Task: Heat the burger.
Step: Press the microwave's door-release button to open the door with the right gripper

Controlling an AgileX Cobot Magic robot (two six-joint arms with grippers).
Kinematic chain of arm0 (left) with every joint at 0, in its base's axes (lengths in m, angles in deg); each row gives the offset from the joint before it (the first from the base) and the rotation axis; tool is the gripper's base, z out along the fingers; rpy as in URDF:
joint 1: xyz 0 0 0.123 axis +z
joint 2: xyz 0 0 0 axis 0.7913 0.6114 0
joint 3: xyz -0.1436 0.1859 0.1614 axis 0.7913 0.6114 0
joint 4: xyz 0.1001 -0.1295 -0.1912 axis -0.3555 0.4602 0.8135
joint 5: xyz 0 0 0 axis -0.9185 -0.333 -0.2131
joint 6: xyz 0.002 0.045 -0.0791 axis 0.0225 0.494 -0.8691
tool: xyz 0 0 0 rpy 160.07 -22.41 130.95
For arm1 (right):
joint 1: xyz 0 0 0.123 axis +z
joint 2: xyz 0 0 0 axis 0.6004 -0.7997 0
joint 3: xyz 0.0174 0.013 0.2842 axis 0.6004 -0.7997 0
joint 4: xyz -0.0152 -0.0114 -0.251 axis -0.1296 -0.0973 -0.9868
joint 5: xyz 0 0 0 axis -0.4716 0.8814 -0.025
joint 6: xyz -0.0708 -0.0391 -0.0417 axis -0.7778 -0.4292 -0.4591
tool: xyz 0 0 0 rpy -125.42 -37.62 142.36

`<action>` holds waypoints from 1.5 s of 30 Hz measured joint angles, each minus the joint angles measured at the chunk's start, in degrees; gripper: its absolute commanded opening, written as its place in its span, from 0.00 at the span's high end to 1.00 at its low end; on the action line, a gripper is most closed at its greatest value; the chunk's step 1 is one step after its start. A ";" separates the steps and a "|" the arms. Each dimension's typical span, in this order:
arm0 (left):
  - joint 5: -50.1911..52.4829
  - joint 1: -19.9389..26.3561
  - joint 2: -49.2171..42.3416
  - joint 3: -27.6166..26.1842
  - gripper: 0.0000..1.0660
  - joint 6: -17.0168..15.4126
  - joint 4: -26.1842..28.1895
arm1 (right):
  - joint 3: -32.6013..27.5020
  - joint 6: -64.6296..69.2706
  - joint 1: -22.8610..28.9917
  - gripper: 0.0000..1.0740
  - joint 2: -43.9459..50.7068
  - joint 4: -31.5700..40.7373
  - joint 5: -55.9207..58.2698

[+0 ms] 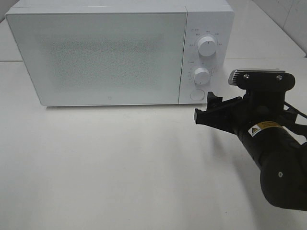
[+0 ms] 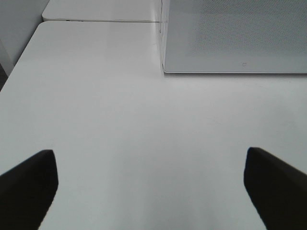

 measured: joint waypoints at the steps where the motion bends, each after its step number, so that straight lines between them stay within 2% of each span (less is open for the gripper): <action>1: 0.00 0.00 0.00 0.00 0.08 0.00 0.00 | 0.06 0.00 0.11 0.31 -0.06 0.06 -0.11; 8: 0.00 0.00 0.00 0.00 0.08 0.00 0.00 | 0.52 5.56 0.17 0.31 -0.06 0.17 -0.06; 20: 0.00 0.00 0.00 0.00 0.08 0.00 0.00 | 0.52 27.96 0.17 0.35 -0.06 0.17 -0.06; 28: 0.00 0.00 0.00 0.00 0.08 0.00 0.00 | 0.52 42.40 0.17 0.42 -0.06 0.11 0.69; 37: 0.00 0.00 0.00 0.00 0.08 0.00 0.00 | 0.52 59.76 0.17 0.57 -0.06 0.11 2.98; 39: 0.00 0.00 0.00 0.00 0.08 0.00 0.00 | 0.52 65.72 0.17 0.65 -0.06 0.11 3.50; 40: 0.00 0.00 0.00 0.00 0.08 0.00 0.00 | 0.52 65.72 0.17 0.65 -0.06 0.11 3.50; 41: 0.00 0.00 0.00 0.00 0.08 0.00 0.00 | 0.52 69.21 0.17 0.71 -0.06 0.11 4.41; 45: 0.00 0.00 0.00 0.00 0.08 0.00 0.00 | 0.52 74.31 0.17 0.79 -0.06 0.11 5.73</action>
